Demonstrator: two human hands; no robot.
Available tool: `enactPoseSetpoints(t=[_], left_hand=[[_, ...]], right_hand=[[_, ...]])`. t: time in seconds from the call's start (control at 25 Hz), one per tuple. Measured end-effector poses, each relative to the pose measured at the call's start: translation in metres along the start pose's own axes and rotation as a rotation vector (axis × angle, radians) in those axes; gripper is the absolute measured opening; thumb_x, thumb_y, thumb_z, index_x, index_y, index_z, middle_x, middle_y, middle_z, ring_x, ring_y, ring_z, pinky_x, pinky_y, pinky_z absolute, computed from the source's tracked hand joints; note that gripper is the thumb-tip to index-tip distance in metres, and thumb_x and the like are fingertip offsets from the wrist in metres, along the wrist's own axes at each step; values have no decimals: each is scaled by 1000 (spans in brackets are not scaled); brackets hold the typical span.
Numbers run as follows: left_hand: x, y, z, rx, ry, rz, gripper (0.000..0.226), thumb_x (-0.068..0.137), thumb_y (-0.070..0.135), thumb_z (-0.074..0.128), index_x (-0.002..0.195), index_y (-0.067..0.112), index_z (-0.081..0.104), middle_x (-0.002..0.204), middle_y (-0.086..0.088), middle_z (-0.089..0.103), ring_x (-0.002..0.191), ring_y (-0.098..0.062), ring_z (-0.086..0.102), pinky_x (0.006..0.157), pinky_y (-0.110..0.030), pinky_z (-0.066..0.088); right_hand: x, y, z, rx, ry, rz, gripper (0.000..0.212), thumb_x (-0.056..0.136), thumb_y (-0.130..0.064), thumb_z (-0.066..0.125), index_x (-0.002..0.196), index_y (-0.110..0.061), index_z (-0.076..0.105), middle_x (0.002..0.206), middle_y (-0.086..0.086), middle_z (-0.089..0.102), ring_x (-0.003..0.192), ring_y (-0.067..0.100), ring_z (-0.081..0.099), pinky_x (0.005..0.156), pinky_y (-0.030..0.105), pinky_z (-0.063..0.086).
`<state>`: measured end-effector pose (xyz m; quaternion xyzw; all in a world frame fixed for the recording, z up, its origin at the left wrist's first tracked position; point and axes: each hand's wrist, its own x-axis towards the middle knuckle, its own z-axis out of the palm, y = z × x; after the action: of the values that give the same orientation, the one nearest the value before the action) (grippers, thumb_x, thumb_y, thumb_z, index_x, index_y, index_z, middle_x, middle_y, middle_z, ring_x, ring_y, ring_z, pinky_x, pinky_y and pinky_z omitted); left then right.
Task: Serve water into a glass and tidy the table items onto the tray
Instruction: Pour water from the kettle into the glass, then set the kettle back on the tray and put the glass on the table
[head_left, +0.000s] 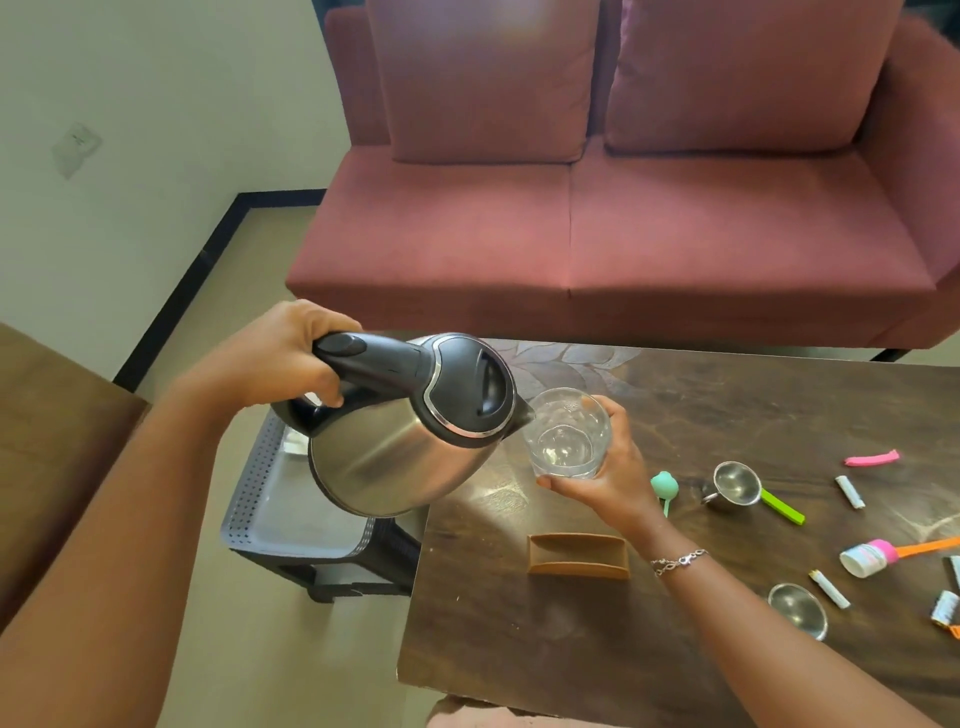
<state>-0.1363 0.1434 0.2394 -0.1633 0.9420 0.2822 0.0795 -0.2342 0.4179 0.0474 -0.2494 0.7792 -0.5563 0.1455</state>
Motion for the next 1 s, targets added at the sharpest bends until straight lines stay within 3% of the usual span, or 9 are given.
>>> enactPoseSetpoints(t=[0.08, 0.24, 0.32, 0.4, 0.48, 0.6, 0.8, 0.88, 1.0], left_hand=[[-10, -16, 3, -100, 52, -63, 17, 37, 7, 59, 52, 9, 52, 46, 3, 45, 45, -10, 41, 50, -24, 32], [-34, -58, 13, -296, 131, -150, 23, 37, 3, 60, 61, 4, 62, 56, -6, 54, 56, -20, 50, 59, -29, 38], [-44, -81, 18, -401, 173, -185, 26, 41, 0, 61, 63, 13, 67, 56, 2, 59, 57, -13, 55, 58, -24, 43], [-52, -104, 26, -437, 221, -223, 24, 48, -5, 65, 70, 4, 66, 58, -3, 58, 58, -15, 54, 60, -26, 42], [-59, -130, 36, -489, 314, -297, 23, 50, -9, 66, 72, 0, 64, 58, -3, 56, 58, -15, 51, 58, -25, 40], [-68, -167, 55, -645, 503, -418, 30, 41, -1, 61, 69, 10, 66, 52, 8, 58, 56, -13, 51, 54, -22, 42], [-78, -224, 97, -843, 766, -592, 32, 43, 1, 64, 69, 20, 64, 54, 9, 62, 62, -23, 52, 65, -31, 44], [-77, -244, 115, -878, 839, -670, 29, 43, 1, 63, 63, 22, 60, 60, -3, 56, 65, -23, 49, 66, -35, 42], [-71, -270, 139, -887, 920, -743, 25, 45, 2, 62, 53, 25, 59, 59, -4, 50, 62, -21, 44, 61, -31, 38]], right_hand=[[2, -2, 7, 3, -16, -10, 90, 54, -20, 89, 122, -28, 30, 114, -23, 44, 104, 2, 52, 84, 4, 43], [6, -8, 25, -25, -51, -16, 91, 53, -22, 89, 123, -29, 30, 115, -27, 41, 104, 2, 51, 86, 13, 45], [8, -10, 35, -37, -78, -15, 91, 52, -24, 89, 122, -30, 31, 114, -27, 42, 102, 0, 51, 83, 13, 44], [10, -14, 45, -46, -101, -10, 91, 51, -26, 89, 122, -30, 31, 113, -28, 42, 101, -1, 51, 82, 11, 42], [13, -20, 57, -54, -124, -12, 92, 49, -32, 88, 121, -31, 32, 112, -29, 42, 100, -5, 51, 79, 7, 40], [18, -29, 78, -50, -162, -12, 92, 46, -36, 87, 119, -30, 32, 111, -28, 43, 100, -20, 47, 76, -2, 39], [28, -36, 108, -30, -203, -15, 91, 48, -26, 88, 120, -33, 33, 110, -37, 43, 103, -21, 44, 80, 2, 40], [32, -41, 119, -20, -213, -8, 92, 46, -44, 88, 120, -36, 33, 110, -45, 43, 105, -20, 45, 81, 2, 41], [37, -49, 133, -16, -215, -1, 93, 38, -74, 73, 117, -44, 33, 113, -45, 42, 106, -18, 46, 84, -1, 39]])
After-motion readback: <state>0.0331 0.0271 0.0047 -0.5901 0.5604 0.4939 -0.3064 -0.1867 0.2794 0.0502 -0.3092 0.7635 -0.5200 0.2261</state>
